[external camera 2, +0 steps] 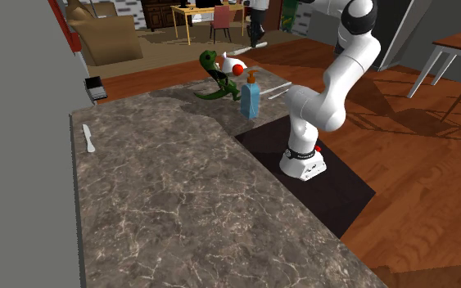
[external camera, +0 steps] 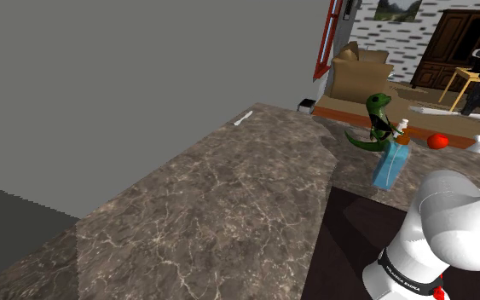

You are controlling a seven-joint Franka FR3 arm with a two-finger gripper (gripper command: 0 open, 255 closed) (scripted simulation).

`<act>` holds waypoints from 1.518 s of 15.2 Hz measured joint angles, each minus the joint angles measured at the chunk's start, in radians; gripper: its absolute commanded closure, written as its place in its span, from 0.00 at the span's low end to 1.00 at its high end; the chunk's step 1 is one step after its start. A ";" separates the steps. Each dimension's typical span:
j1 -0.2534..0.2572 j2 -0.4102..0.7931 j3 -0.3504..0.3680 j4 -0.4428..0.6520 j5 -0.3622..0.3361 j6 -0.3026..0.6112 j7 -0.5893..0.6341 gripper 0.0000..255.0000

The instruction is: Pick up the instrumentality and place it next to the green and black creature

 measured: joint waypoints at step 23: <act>-0.046 -0.093 -0.119 -0.267 -0.123 0.233 0.054 1.00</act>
